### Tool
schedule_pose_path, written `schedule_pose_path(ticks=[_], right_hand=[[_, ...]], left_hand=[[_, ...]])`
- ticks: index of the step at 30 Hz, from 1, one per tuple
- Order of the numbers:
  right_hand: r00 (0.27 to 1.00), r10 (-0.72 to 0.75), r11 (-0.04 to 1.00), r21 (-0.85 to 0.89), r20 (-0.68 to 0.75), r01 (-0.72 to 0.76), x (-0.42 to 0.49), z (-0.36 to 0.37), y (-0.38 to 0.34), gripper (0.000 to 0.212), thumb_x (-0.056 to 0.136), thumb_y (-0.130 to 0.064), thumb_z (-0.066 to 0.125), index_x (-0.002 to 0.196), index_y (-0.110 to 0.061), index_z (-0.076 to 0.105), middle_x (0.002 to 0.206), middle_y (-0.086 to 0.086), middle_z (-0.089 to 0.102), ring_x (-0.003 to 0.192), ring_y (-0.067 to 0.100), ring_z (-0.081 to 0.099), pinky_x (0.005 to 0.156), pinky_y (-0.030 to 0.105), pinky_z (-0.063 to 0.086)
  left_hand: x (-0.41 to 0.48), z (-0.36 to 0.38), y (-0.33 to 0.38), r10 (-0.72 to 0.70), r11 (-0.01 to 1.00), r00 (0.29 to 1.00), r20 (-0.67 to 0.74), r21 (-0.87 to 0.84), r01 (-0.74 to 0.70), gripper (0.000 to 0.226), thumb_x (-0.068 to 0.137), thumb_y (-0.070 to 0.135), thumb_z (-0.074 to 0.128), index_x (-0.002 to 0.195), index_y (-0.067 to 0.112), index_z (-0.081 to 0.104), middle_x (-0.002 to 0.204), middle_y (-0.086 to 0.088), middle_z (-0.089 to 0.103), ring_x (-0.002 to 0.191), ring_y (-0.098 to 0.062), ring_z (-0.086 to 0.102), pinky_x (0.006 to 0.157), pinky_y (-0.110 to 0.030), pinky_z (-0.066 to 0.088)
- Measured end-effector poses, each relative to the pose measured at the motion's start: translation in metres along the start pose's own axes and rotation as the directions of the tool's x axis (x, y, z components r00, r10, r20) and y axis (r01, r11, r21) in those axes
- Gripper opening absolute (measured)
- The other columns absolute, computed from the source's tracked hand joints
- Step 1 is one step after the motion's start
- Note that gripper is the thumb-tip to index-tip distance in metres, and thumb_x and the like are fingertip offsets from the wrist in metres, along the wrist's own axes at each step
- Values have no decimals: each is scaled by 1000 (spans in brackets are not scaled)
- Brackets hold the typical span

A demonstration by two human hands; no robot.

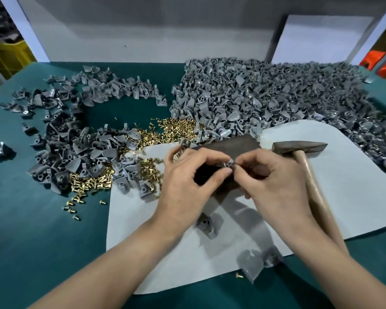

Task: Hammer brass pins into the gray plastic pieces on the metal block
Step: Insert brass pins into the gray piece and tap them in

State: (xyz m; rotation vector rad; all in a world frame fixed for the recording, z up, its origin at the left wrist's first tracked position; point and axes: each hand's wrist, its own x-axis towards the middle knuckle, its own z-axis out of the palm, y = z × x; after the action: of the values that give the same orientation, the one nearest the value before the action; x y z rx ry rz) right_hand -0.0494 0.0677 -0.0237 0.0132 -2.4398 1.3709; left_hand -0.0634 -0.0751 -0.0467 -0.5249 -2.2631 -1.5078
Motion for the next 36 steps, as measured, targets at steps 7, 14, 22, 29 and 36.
schedule_pose_path(ticks=[7,14,22,29,36], right_hand=[[986,165,956,239,33,-168,5,-5,4,11,74,-17,78,76,-28,76,68,-2,72,65,18,67,65,24,54],[929,323,770,520,181,-369,7,-5,7,12,60,-19,73,69,-11,74,39,-6,40,36,6,24,35,15,20],[941,293,798,497,172,-340,8,-2,6,10,60,-21,72,68,-15,75,39,-8,41,35,5,25,35,15,21],[945,282,798,507,165,-326,6,-3,7,14,58,-24,74,69,-15,76,40,-9,43,35,4,26,35,14,22],[992,117,920,370,56,-130,4,-3,3,14,76,-2,73,71,-15,72,45,-13,54,37,0,43,42,3,30]], left_hand=[[6,-1,-1,-110,991,994,23,-80,111,22,73,41,71,94,43,65,90,43,58,102,12,47,104,-57,32],[8,-1,-3,-211,957,975,71,-190,221,18,73,39,73,90,39,67,88,37,64,108,-4,58,104,-55,36],[9,1,-9,-237,926,964,122,-270,263,25,71,42,74,95,39,67,97,28,68,112,-19,62,106,-57,34],[9,0,-9,-242,923,962,122,-277,268,25,70,40,74,95,39,67,97,30,67,110,-18,62,106,-56,35],[8,1,-9,-231,938,966,114,-239,253,23,72,39,74,93,40,67,92,27,68,113,-12,59,107,-54,33]])
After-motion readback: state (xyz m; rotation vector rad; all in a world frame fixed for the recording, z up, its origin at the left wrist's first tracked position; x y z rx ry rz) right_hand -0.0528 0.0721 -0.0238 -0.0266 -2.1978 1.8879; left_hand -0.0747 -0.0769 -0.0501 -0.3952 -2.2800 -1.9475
